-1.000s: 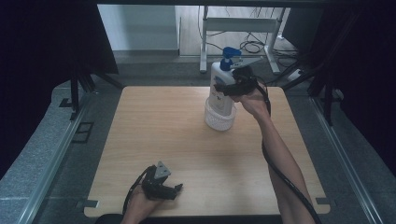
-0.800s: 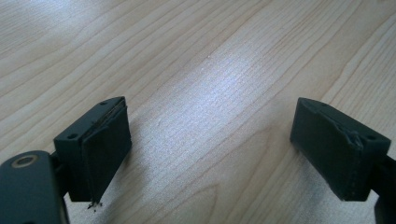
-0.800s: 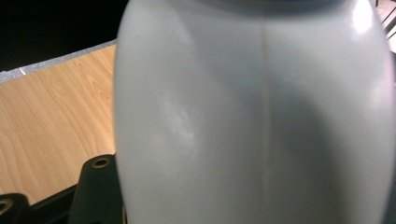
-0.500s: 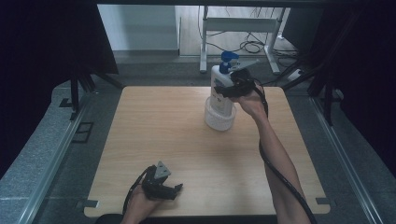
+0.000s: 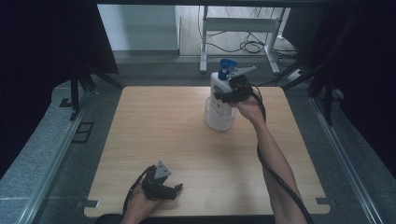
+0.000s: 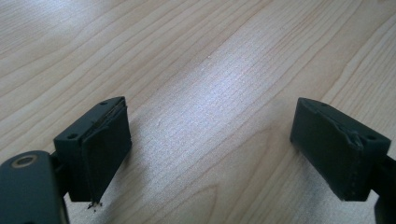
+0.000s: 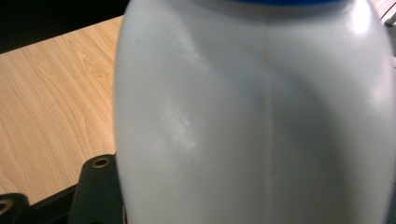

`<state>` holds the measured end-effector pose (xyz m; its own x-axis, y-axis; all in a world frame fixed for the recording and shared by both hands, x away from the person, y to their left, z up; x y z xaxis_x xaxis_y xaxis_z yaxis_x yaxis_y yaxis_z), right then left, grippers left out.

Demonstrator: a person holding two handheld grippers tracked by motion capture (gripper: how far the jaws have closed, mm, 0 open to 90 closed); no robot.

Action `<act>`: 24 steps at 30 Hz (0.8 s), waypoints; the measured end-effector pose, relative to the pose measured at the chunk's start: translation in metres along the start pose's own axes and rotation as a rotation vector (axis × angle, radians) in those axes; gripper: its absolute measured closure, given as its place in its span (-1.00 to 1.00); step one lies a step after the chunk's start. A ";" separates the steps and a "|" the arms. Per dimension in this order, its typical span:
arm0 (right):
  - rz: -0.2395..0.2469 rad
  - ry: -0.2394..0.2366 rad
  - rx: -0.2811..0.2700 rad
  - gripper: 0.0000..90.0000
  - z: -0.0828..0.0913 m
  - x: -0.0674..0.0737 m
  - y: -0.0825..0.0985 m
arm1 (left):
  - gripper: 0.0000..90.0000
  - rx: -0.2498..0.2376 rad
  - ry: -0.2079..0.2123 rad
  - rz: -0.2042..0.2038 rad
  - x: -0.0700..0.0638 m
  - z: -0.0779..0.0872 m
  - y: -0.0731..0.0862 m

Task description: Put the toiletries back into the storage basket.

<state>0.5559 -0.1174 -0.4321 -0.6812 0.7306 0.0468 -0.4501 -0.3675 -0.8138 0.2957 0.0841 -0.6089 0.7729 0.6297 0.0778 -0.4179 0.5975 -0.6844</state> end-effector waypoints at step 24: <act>-0.030 0.025 0.025 -0.17 -0.029 -0.006 0.030 | -0.74 -0.001 -0.002 0.003 0.000 0.000 0.000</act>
<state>0.5632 -0.1161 -0.4733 -0.6529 0.7553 0.0559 -0.4843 -0.3596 -0.7976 0.2958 0.0837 -0.6089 0.7707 0.6325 0.0768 -0.4201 0.5951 -0.6851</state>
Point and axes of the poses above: each handheld gripper's, and its own axes: z roughly backward along the jaws, y roughly out of its underside, x roughly to its left, the point moved 9 cm from there along -z, roughly forward along the jaws, and after that the axes turned 9 degrees about -z, right-handed, at the moved point
